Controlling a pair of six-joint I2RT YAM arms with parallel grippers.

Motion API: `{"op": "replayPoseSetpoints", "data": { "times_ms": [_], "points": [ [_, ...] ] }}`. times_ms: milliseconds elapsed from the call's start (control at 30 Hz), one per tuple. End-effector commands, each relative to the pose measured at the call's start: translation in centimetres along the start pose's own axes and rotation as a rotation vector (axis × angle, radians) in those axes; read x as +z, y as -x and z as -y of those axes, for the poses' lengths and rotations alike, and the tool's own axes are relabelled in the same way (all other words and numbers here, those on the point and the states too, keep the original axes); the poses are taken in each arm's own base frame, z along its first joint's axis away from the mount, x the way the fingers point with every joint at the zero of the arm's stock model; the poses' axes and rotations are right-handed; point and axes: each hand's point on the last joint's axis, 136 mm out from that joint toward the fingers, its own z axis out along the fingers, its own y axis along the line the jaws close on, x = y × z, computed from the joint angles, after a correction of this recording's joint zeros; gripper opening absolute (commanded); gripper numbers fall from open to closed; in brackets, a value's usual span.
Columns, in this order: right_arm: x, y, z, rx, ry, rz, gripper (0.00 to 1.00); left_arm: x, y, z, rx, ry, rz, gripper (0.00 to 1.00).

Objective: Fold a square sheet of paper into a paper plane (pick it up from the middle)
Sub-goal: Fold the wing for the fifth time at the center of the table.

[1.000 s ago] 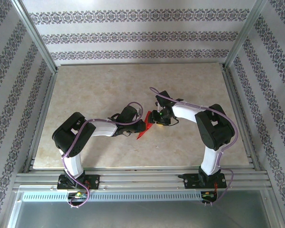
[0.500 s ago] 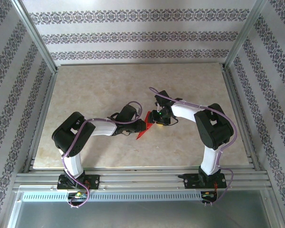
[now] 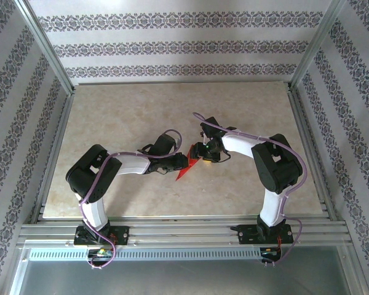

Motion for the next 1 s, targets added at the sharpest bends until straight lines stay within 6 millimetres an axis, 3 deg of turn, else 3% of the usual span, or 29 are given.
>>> {"op": "replayPoseSetpoints", "data": {
  "times_ms": [0, 600, 967],
  "points": [
    [3.2, -2.7, 4.5, 0.042, -0.138, -0.088, 0.66, -0.2, 0.6, 0.7, -0.016, -0.022, -0.005, 0.21],
    [3.5, -3.1, 5.1, 0.057, -0.152, -0.11, 0.71, -0.1, 0.6, -0.7, -0.029, 0.018, 0.009, 0.09],
    [3.0, -2.6, 3.9, 0.049, -0.001, -0.088, 0.67, -0.4, 0.9, -0.7, -0.056, 0.003, 0.023, 0.08]
  ]
}}
